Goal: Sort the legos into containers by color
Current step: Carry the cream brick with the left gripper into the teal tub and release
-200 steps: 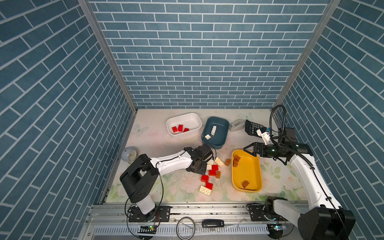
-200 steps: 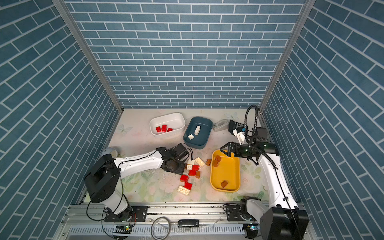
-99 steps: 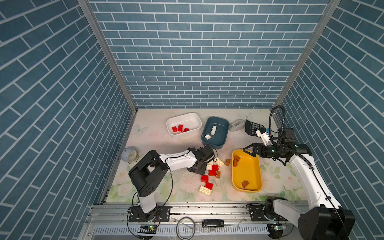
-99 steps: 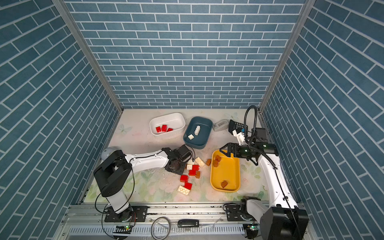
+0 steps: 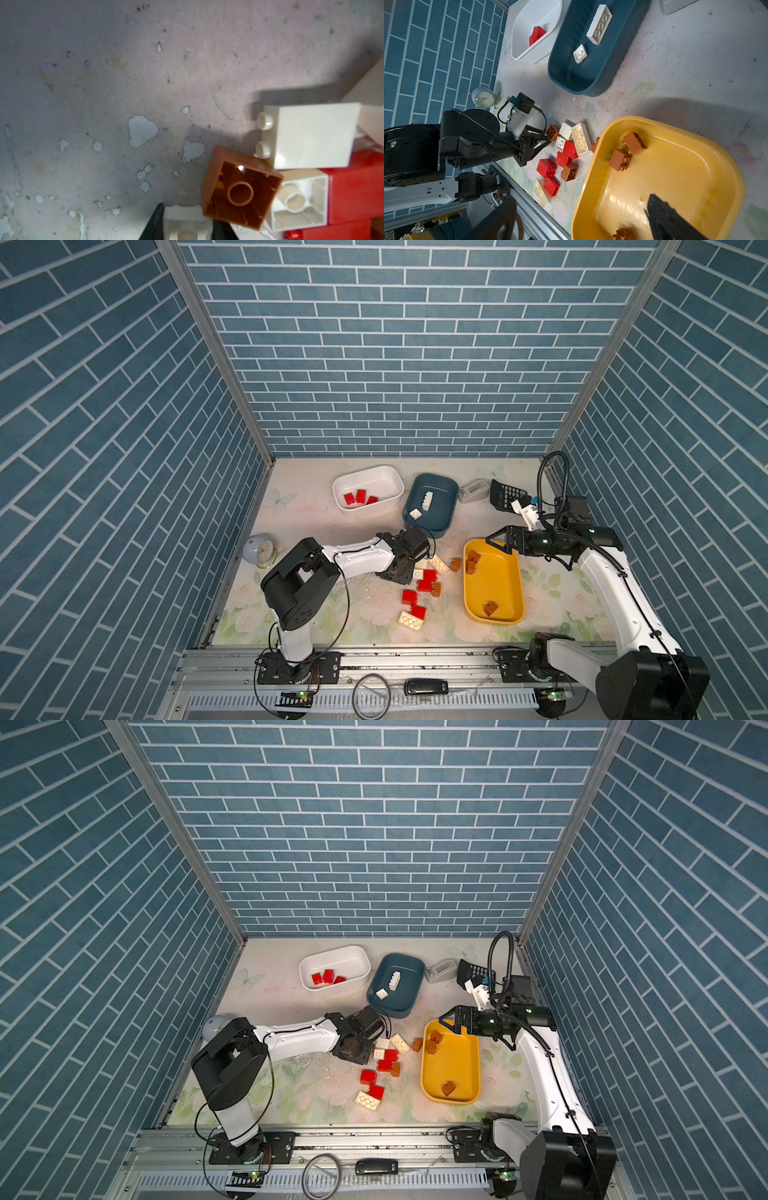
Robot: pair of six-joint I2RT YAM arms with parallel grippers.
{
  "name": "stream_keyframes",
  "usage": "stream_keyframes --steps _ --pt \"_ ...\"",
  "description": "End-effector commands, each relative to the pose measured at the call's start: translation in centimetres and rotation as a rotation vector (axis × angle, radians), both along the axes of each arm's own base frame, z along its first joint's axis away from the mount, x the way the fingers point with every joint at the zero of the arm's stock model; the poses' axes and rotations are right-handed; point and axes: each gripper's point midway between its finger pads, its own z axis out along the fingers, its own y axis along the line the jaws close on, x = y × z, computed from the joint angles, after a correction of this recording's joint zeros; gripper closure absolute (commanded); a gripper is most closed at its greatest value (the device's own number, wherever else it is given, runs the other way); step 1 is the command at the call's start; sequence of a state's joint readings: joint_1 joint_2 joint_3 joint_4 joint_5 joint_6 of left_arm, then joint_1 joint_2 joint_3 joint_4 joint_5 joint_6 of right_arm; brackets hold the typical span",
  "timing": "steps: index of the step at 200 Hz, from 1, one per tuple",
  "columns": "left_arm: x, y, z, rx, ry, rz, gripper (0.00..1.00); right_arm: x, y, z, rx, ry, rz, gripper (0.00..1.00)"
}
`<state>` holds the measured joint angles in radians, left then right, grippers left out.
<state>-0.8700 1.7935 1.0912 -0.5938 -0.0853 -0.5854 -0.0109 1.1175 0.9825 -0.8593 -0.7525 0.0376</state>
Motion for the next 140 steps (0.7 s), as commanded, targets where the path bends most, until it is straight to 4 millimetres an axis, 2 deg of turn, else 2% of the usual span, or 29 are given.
stream_keyframes --steps 1,38,69,111,140 --pt "0.4 0.1 2.4 -0.006 -0.015 -0.017 0.71 0.3 0.3 0.2 0.001 -0.022 0.028 0.02" --pt "2.2 -0.3 6.6 -0.029 -0.058 -0.049 0.71 1.0 0.4 0.6 0.011 -0.034 0.024 0.02" --pt "5.1 -1.9 10.2 -0.076 -0.133 -0.089 0.7 1.7 0.4 1.0 0.017 -0.048 0.019 0.02" --pt "11.0 -4.8 12.0 -0.173 -0.255 -0.118 0.68 2.5 0.6 1.8 0.042 -0.071 0.006 0.02" --pt "15.0 -6.5 12.0 -0.242 -0.321 -0.111 0.68 2.7 0.6 2.1 0.051 -0.078 0.001 0.02"
